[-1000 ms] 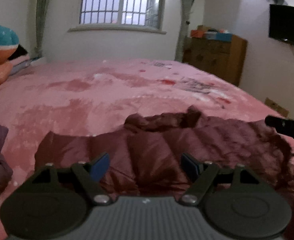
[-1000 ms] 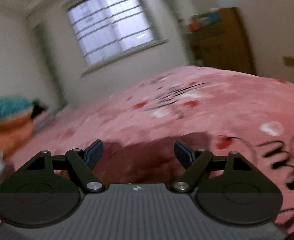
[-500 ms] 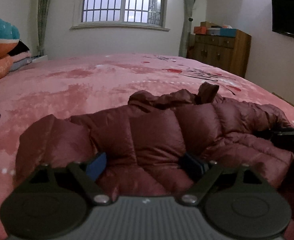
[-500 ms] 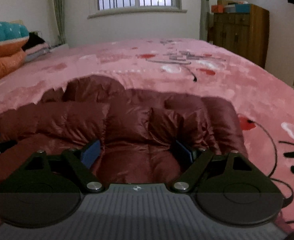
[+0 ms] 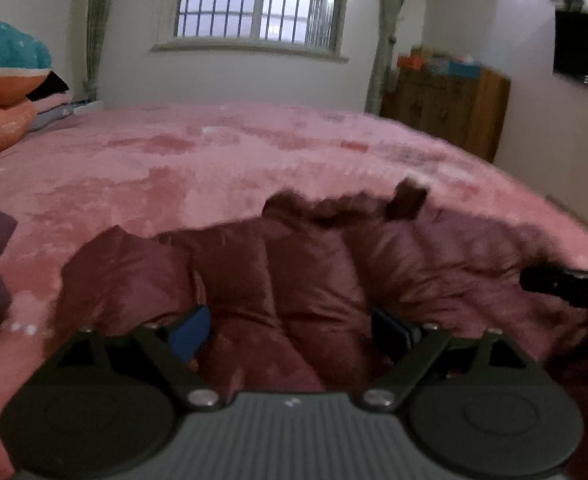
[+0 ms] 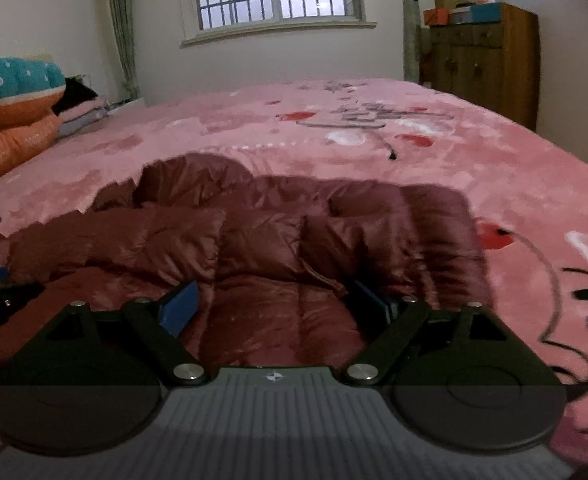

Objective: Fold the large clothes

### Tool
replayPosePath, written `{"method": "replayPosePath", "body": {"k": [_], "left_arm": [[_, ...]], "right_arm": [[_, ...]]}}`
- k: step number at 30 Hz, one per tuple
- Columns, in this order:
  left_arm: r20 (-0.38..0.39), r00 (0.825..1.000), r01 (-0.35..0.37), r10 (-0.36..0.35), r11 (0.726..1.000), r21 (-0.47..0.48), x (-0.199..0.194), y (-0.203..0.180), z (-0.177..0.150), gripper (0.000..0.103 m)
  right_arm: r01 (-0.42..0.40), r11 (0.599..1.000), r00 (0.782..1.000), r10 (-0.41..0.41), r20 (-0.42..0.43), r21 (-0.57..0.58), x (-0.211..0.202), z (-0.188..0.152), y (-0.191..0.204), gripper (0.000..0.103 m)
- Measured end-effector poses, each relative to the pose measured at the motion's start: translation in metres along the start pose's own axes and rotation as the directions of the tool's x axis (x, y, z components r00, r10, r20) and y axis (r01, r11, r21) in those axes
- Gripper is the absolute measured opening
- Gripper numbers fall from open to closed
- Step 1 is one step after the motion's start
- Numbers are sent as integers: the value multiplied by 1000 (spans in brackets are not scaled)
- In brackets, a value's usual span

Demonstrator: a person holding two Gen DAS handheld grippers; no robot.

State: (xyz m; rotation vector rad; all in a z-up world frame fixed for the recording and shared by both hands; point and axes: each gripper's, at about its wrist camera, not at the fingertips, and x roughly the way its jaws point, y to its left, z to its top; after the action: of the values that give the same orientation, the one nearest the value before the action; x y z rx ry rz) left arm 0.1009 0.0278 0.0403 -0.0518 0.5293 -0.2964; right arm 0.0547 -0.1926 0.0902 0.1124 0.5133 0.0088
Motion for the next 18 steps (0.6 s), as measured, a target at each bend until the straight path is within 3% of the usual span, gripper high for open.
{"method": "replayPosePath", "body": {"k": [5, 7, 13, 18], "left_arm": [[-2, 999, 42, -42, 999, 0, -58, -5, -8, 88], [-29, 998, 52, -53, 999, -10, -74, -9, -17, 88], [-106, 992, 74, -73, 997, 6, -113, -29, -52, 88], [-190, 979, 74, -67, 997, 32, -130, -38, -79, 88]], "right_arm": [[-29, 999, 999, 28, 31, 27, -51, 1, -1, 103], [-46, 999, 999, 46, -8, 26, -62, -5, 4, 103], [-3, 992, 993, -12, -119, -125, -94, -35, 36, 103], [-51, 993, 972, 25, -232, -105, -116, -64, 42, 103]]}}
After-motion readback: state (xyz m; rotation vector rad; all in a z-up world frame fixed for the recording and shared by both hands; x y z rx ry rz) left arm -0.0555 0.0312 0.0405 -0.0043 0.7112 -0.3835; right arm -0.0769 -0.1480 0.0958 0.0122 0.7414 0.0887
